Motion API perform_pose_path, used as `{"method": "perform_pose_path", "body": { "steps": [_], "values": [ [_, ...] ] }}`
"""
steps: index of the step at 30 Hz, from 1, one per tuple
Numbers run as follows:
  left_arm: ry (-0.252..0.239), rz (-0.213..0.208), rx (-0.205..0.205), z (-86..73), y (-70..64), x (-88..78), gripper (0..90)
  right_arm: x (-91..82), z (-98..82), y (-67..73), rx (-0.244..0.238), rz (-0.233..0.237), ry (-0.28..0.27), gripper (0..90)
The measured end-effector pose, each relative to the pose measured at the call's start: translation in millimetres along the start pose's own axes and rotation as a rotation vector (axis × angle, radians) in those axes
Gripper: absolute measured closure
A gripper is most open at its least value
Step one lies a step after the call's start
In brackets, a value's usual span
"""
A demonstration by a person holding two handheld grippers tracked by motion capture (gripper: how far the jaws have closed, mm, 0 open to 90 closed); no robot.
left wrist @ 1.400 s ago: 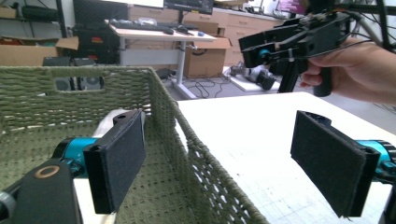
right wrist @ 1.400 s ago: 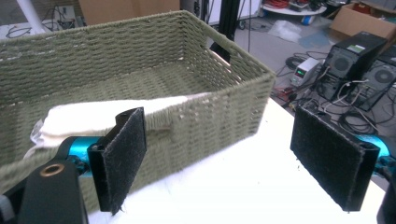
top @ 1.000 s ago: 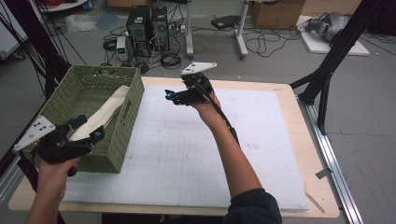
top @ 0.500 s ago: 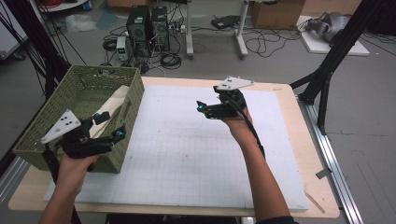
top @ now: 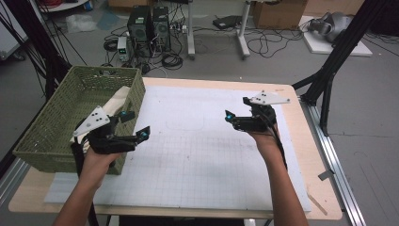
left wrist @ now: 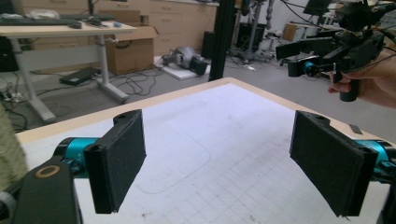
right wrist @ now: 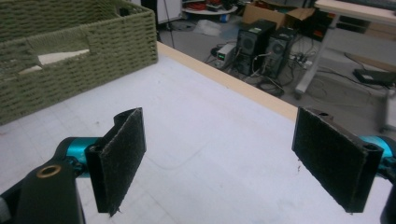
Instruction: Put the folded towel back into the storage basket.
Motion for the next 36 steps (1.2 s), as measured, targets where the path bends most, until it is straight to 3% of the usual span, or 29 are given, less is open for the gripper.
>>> {"method": "perform_pose_path", "body": {
  "steps": [10,17,28,36],
  "values": [
    [0.024,-0.072,0.018,-10.9,-7.5,23.1,18.9,-29.3,-28.9,-7.9,0.018,-0.066,0.015,16.2],
    [0.054,-0.118,0.024,-23.6,-12.1,38.3,18.8,-46.4,-56.2,-0.7,0.018,-0.124,0.035,16.3],
    [0.101,-0.143,0.018,-48.8,-14.2,60.4,18.3,-61.8,-95.8,11.3,0.033,-0.15,0.052,16.2],
    [0.136,-0.125,0.03,-74.8,-9.2,72.4,18.3,-58.7,-125.4,12.3,0.069,-0.151,0.098,16.3]
  ]
}}
Point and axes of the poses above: each handheld gripper's, and its own axes: x roughly forward along the jaws, z roughly out of its top, y roughly to its left, the point moved 1 cm from there along x, roughly forward along the jaws, and after that the axes turned 9 degrees about -x, right-handed, at the moved point
